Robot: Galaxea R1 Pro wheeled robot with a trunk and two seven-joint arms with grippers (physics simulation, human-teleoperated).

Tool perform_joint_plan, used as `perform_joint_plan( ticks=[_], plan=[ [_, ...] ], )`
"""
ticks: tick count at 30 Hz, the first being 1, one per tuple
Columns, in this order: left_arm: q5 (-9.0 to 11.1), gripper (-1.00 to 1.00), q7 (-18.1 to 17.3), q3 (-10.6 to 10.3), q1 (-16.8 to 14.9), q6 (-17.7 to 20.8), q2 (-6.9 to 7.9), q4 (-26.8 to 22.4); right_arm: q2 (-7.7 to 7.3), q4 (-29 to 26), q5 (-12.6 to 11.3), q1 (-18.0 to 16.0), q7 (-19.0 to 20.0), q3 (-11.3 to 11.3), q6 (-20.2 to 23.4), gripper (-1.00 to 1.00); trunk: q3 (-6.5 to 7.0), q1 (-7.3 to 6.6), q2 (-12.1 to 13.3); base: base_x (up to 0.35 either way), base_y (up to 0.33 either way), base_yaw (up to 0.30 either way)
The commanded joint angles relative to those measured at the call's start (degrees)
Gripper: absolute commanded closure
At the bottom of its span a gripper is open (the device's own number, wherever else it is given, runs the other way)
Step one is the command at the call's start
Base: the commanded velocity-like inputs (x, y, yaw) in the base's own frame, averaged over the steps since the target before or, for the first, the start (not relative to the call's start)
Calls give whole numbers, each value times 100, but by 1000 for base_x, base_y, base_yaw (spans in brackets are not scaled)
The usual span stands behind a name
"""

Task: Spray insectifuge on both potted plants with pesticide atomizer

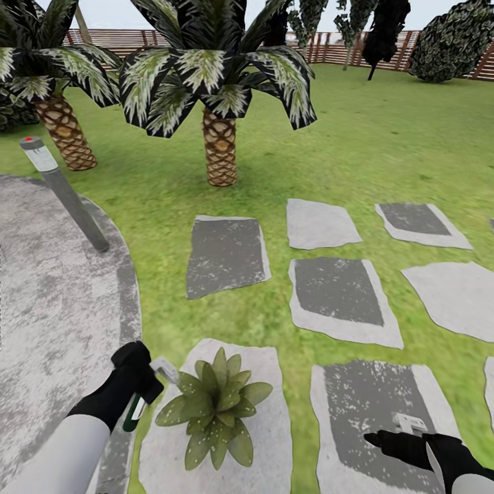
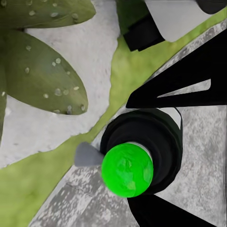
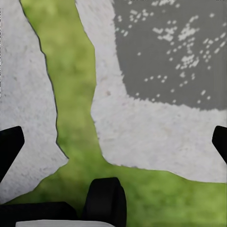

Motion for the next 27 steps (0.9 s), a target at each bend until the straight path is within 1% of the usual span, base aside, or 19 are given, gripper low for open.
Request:
perform_joint_plan(
  ticks=[1,10,12,13,16,19,23,27],
  plan=[
    [-55,100,-61,-17,-53,101,6,-3,5,-11,43,-5,42,-48,25,-100,-6,-1,-2,0,0,121],
    [-61,100,-110,-37,-106,230,5,65,6,-9,43,-5,42,-48,25,-100,-30,-1,-2,0,0,212],
    [-65,100,-289,-45,-105,257,5,178,6,-10,43,-5,42,-48,25,-100,-36,-1,-2,0,0,230],
    [-68,100,-454,-49,-106,265,5,243,6,-11,43,-5,42,-48,25,-100,-38,-1,-2,0,0,215],
    [-76,100,-723,-52,-104,264,5,281,6,-10,43,-5,42,-48,25,-100,-42,-1,-2,0,0,98],
    [-83,100,-826,-52,-104,262,5,289,6,-11,43,-5,42,-48,25,-100,-43,-1,-2,0,-18,19],
    [-87,100,-851,-52,-104,262,5,291,6,-11,43,-5,42,-48,25,-100,-44,-1,-2,0,-228,25],
    [-87,100,-853,-58,-105,268,5,291,6,-10,43,-5,42,-48,25,-100,-55,-1,-2,0,-315,177]
  ],
)
